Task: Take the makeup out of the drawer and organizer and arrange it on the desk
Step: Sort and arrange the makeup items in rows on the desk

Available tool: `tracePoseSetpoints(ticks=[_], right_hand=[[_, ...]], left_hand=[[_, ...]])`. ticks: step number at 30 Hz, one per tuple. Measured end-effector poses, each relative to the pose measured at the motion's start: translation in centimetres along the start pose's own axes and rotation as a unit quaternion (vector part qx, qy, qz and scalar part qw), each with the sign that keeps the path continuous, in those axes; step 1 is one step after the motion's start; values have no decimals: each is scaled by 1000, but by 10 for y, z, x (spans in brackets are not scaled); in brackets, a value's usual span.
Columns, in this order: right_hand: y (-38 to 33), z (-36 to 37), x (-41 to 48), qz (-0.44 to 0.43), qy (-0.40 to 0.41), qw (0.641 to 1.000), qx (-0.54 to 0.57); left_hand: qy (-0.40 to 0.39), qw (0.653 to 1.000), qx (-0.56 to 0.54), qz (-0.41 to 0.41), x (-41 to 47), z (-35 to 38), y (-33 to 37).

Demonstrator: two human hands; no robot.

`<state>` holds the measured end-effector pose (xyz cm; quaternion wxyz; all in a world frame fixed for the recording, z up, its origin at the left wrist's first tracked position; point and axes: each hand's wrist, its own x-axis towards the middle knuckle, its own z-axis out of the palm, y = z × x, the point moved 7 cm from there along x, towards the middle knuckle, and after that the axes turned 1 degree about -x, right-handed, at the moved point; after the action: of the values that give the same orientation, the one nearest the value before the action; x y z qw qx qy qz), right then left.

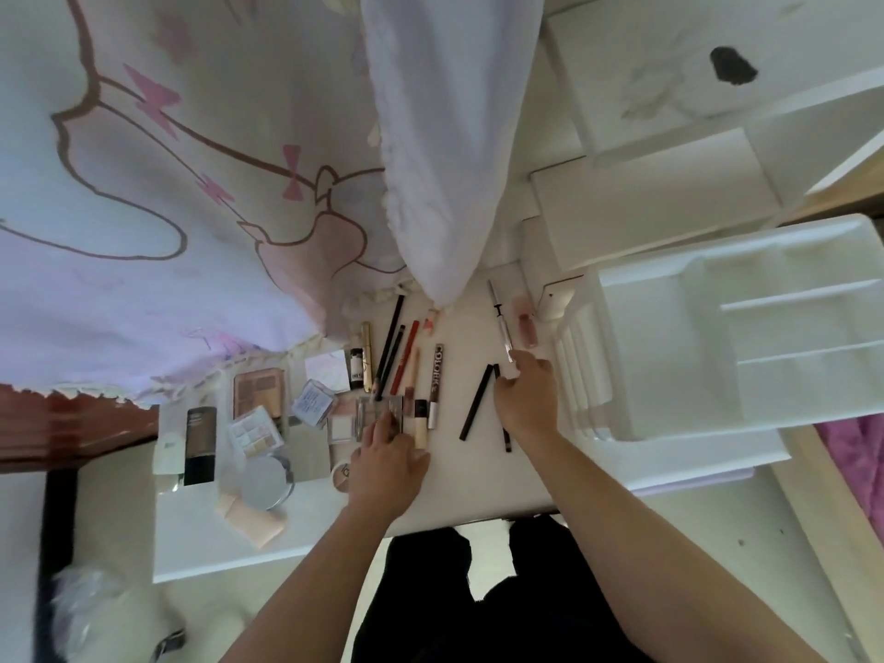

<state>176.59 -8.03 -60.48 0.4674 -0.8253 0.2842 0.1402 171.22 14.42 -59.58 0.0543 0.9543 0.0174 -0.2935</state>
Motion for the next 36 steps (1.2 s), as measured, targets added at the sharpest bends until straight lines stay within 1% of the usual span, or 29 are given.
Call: tracePoseSetpoints(ticks=[4, 7, 9, 11, 13, 15, 17, 20, 23, 25, 27, 30, 32, 33, 34, 36], right_hand=[[7, 13, -24, -15, -50, 998, -18], [9, 19, -43, -7, -53, 999, -5], [9, 21, -58, 24, -37, 998, 40], [6, 24, -74, 68, -11, 992, 104], [-10, 30, -92, 97, -5, 974, 205], [-38, 36, -109, 101, -35, 958, 268], [-67, 38, -121, 77, -62, 960, 260], [-101, 36, -132, 24, -81, 964, 251], [-125, 32, -143, -20, -63, 963, 261], [-140, 26, -151, -71, -32, 961, 264], [-149, 20, -158, -126, -10, 962, 242], [-153, 15, -166, -160, -19, 957, 242], [-156, 10, -173, -174, -26, 953, 245], [-158, 7, -176, -181, -30, 951, 248], [-160, 4, -179, -183, -36, 949, 254], [-160, 3, -182, -171, -63, 946, 269]], left_hand=[[36, 999, 23, -32, 10, -3, 5], [64, 998, 8, -22, 22, -6, -1], [54, 998, -28, -14, 26, -11, -8], [44, 993, -111, 3, 24, -26, -14], [63, 973, -219, 40, 11, -56, -18], [79, 946, -305, 80, -11, -91, -20], [61, 912, -389, 117, -33, -116, -22], [43, 874, -455, 164, -54, -139, -29], [36, 836, -528, 142, -58, -147, -40], [43, 808, -573, 132, -63, -154, -40], [64, 781, -605, 139, -70, -164, -36], [85, 756, -632, 150, -81, -176, -28], [104, 758, -624, 157, -85, -183, -22], [121, 766, -610, 163, -85, -185, -20], [144, 773, -594, 171, -85, -189, -17], [218, 791, -536, 198, -86, -197, -15]])
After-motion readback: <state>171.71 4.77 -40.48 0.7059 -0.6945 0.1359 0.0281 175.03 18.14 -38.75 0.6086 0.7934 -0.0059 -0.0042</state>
